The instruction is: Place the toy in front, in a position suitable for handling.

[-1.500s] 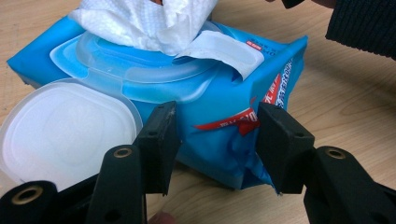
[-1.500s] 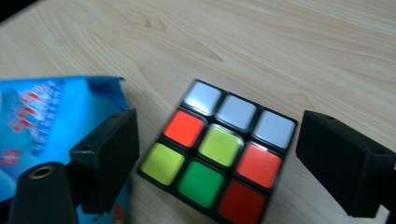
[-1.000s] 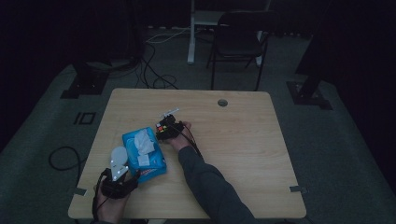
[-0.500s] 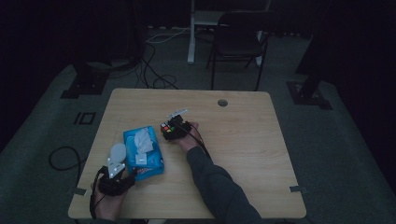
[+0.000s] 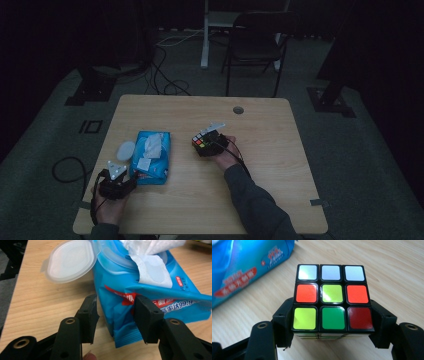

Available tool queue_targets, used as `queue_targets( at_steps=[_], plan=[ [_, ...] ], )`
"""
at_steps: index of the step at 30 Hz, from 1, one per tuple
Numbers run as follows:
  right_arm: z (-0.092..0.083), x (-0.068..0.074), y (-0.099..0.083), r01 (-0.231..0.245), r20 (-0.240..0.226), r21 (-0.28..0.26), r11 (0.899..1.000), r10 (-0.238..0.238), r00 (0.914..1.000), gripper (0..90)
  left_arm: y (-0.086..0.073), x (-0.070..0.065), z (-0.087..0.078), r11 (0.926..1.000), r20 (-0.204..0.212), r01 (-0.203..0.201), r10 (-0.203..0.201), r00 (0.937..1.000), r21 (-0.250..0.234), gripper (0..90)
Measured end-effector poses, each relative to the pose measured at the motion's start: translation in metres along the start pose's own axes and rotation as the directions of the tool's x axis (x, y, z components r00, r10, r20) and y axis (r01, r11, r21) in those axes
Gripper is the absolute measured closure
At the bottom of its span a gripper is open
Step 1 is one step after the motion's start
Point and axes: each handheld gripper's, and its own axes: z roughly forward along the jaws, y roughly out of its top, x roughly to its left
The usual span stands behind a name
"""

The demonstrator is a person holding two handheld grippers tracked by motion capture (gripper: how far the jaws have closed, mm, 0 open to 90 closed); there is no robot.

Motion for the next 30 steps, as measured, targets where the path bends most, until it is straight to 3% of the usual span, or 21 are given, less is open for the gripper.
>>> queue_targets(
  at_steps=[6, 7, 11, 18, 24, 30],
  plan=[
    [-0.018, -0.004, -0.019, 0.028, 0.002, 0.01, 1.0, -0.028, 0.9996, 33.9, 0.005, 0.01, 0.008, 1.0, -0.01, 0.007, -0.007, 0.9999, -0.006, 59.4],
    [-0.021, -0.004, -0.022, 0.033, 0.006, 0.011, 0.999, -0.033, 0.9995, 33.9, 0.006, 0.017, 0.012, 0.9989, 0.016, 0.044, -0.044, 0.9989, -0.013, 59.3],
    [-0.032, -0.006, -0.036, 0.033, 0.001, 0.006, 0.999, -0.033, 0.9994, 33.9, 0.01, 0.027, 0.021, 0.9966, 0.029, 0.079, -0.078, 0.9966, -0.026, 59.7],
    [-0.043, -0.006, -0.056, 0.044, 0.011, 0.025, 0.999, -0.045, 0.9989, 33.9, 0.021, 0.036, 0.031, 0.9954, 0.003, 0.093, -0.093, 0.9956, -0.021, 59.2],
    [-0.048, -0.008, -0.071, 0.03, 0.028, 0.044, 0.999, -0.031, 0.9991, 33.9, 0.023, 0.038, 0.023, 0.9946, 0.011, 0.097, -0.097, 0.9952, -0.035, 55.4],
    [-0.051, -0.012, -0.079, 0.01, 0.036, 0.044, 0.999, -0.012, 0.9993, 33.8, 0.031, 0.034, 0.006, 0.9945, 0.014, 0.077, -0.076, 0.997, -0.071, 53.1]
  ],
)
